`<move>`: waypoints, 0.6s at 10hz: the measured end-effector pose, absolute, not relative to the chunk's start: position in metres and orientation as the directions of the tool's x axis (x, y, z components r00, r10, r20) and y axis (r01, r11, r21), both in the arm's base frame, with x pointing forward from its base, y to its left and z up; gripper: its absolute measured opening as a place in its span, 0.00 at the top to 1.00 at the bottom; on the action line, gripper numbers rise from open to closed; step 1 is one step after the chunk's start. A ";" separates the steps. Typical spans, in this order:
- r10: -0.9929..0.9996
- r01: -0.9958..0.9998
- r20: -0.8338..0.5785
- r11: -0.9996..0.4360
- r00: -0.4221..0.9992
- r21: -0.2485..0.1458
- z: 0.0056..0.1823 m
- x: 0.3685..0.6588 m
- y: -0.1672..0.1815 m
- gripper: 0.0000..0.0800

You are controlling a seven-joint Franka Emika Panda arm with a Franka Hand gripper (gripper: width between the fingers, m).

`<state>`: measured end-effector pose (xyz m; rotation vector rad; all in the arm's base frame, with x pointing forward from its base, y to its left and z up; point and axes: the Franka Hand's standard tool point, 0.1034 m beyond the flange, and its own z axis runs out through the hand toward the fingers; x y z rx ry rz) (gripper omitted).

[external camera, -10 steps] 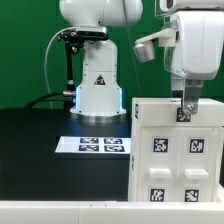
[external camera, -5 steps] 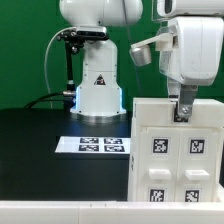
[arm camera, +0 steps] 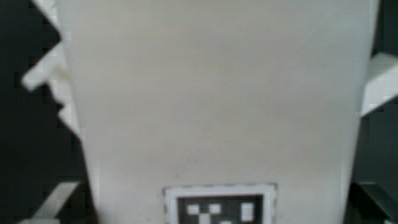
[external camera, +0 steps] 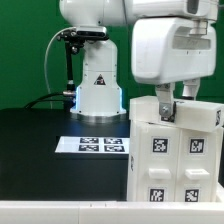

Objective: Assemble cabinet

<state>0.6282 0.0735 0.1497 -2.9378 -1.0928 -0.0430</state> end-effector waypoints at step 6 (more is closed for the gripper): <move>0.266 0.267 0.066 -0.964 0.962 -0.016 0.151 0.634 0.071 0.30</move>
Offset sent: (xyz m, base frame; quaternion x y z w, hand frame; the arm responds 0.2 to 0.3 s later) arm 0.0000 0.0000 0.0000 0.0000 0.0000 0.1938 0.9810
